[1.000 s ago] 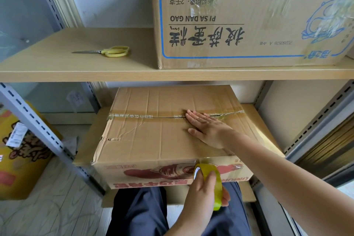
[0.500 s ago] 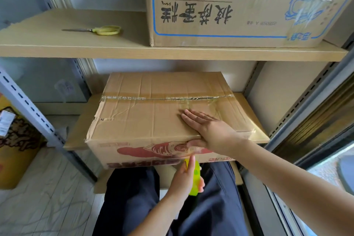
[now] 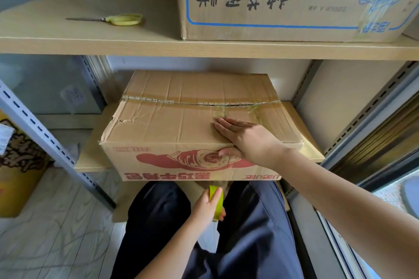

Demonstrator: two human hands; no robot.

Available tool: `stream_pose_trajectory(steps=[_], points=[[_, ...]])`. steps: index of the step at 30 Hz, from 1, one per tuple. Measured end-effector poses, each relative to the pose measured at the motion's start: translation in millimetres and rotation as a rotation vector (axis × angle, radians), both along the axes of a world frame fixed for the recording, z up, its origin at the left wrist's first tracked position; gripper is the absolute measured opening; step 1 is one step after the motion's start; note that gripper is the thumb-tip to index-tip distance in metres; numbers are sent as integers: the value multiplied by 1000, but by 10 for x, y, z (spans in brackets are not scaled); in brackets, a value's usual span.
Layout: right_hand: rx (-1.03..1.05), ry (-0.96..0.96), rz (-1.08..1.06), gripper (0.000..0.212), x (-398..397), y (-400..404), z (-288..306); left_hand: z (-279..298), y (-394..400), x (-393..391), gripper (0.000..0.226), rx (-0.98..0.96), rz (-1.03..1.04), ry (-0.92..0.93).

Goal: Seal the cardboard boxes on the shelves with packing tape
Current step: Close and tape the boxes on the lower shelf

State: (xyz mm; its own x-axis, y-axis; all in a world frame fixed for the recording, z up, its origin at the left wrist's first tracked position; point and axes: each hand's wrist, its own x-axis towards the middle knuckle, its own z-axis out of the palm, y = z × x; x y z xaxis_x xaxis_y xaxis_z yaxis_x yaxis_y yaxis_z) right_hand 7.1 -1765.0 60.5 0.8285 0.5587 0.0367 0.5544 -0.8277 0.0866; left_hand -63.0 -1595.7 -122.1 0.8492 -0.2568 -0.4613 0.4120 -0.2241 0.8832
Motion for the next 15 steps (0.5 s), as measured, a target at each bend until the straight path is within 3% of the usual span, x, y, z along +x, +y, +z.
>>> stream_pose_trajectory(steps=[7, 12, 15], points=[[75, 89, -43, 79, -49, 100, 810, 577, 200, -39, 27, -365, -179, 115], [277, 243, -51, 59, -190, 95, 1351, 1385, 351, -421, 34, -382, -346, 23], [371, 390, -101, 65, -211, 89, 1647, 1817, 353, -738, 38, -450, -346, -36]])
